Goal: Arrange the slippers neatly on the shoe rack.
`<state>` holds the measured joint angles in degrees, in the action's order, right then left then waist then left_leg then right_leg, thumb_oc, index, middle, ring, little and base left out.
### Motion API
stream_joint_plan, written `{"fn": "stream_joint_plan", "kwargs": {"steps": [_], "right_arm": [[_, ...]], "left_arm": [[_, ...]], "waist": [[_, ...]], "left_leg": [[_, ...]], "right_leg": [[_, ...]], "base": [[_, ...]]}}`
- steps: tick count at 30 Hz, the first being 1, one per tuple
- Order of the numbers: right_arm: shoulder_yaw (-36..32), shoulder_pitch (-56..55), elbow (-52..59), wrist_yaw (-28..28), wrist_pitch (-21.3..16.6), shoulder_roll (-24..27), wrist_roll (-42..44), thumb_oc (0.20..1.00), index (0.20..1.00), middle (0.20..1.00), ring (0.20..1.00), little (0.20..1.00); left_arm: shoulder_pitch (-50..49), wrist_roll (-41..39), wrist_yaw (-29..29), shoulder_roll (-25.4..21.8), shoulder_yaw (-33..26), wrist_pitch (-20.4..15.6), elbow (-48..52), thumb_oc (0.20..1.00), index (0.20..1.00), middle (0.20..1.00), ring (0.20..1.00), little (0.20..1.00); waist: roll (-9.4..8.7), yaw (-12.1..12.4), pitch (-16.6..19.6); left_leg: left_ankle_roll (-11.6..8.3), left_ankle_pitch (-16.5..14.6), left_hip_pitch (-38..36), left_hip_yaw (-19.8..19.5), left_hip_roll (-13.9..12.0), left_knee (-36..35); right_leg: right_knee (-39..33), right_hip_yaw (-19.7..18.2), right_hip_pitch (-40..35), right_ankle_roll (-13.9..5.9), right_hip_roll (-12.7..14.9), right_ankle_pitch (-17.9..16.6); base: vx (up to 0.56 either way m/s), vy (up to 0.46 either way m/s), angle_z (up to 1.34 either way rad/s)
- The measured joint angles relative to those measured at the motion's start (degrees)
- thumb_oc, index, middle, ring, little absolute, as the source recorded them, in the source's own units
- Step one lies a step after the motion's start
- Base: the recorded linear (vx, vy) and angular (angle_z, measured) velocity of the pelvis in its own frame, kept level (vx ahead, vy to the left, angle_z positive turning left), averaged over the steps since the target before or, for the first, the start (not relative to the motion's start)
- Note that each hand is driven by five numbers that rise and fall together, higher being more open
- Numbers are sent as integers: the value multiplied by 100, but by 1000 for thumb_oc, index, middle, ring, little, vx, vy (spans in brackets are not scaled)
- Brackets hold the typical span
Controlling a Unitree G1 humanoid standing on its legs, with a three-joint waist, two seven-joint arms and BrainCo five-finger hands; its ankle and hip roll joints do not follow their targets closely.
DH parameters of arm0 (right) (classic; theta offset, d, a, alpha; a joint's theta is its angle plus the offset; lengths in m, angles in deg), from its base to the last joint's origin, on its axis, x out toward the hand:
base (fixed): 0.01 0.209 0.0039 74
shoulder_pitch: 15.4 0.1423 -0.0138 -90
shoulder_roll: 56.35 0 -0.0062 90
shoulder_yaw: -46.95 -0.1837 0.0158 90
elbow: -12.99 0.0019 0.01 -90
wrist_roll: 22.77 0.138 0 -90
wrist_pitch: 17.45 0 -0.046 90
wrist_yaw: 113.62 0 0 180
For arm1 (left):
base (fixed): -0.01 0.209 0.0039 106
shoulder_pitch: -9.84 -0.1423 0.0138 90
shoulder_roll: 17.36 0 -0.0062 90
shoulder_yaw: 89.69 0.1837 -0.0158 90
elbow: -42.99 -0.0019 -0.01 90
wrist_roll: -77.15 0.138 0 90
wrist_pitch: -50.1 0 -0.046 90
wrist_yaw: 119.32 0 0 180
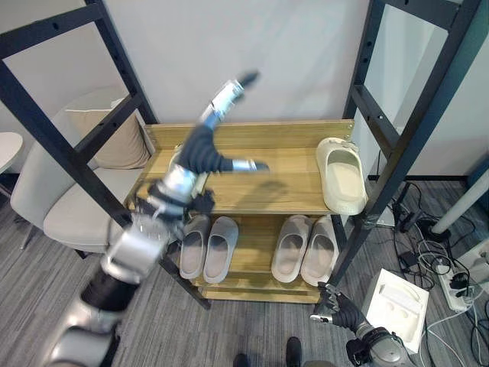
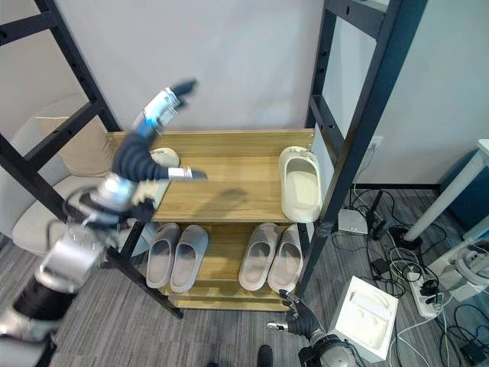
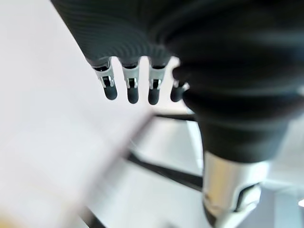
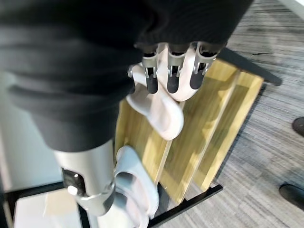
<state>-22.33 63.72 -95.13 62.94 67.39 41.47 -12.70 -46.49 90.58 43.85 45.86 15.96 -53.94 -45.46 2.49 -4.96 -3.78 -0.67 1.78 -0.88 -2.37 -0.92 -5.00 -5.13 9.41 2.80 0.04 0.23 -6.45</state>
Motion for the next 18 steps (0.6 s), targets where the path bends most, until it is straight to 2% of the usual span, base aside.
{"fn": "stream_joint_plan", "kwargs": {"steps": [1, 3, 8, 10, 12, 18], "right_arm": [[-1, 130, -2, 99, -113, 80, 2, 1000, 1000, 1000, 1000, 1000], [-29, 151, 10, 148, -123, 171, 4, 1000, 1000, 1000, 1000, 1000], [-114, 85, -2, 172, -196, 323, 8, 1000, 1000, 1000, 1000, 1000], [-109, 63, 1, 163, -207, 319, 9, 1000, 1000, 1000, 1000, 1000], [-104, 41, 2, 158, -209, 307, 7, 1000, 1000, 1000, 1000, 1000], [-123, -22, 0, 162, -218, 301, 6, 1000, 1000, 1000, 1000, 1000]], "left_arm": [[94, 751, -454, -452, 6, 229, -396, 1000, 1000, 1000, 1000, 1000], [89, 1427, -688, -843, 132, 346, -623, 1000, 1000, 1000, 1000, 1000], [93, 2401, -805, -1317, 299, 780, -1351, 1000, 1000, 1000, 1000, 1000], [422, 2718, -789, -1614, 875, 933, -1901, 1000, 1000, 1000, 1000, 1000], [535, 2893, -714, -1654, 1089, 1017, -2154, 1000, 1000, 1000, 1000, 1000], [490, 3064, -565, -1680, 1083, 1029, -2178, 1000, 1000, 1000, 1000, 1000]], "waist": [[80, -72, -35], [134, -116, -66], [268, -145, -139], [283, -165, -165], [288, -175, -182], [209, -170, -357]], "left_leg": [[0, 0, 4, 1, 10, -2], [-17, 13, -23, 31, 6, 0], [-29, 59, -127, 150, 7, 1], [-35, 63, -127, 161, 13, 16], [-34, 63, -129, 172, 25, 36], [-54, 13, -133, 285, 14, -2]], "right_leg": [[0, -8, -1, -1, 8, 0], [0, -24, -1, 4, 5, -3], [-1, -76, -74, -2, 5, -92], [-1, -127, -66, 0, 2, -95], [0, -146, -64, 65, 10, -153], [-1, -171, -46, 1, 5, -76]], "base": [[5, -9, -14], [18, -3, -9], [39, -10, -7], [36, -10, -5], [35, -14, -6], [39, -14, -5]]}}
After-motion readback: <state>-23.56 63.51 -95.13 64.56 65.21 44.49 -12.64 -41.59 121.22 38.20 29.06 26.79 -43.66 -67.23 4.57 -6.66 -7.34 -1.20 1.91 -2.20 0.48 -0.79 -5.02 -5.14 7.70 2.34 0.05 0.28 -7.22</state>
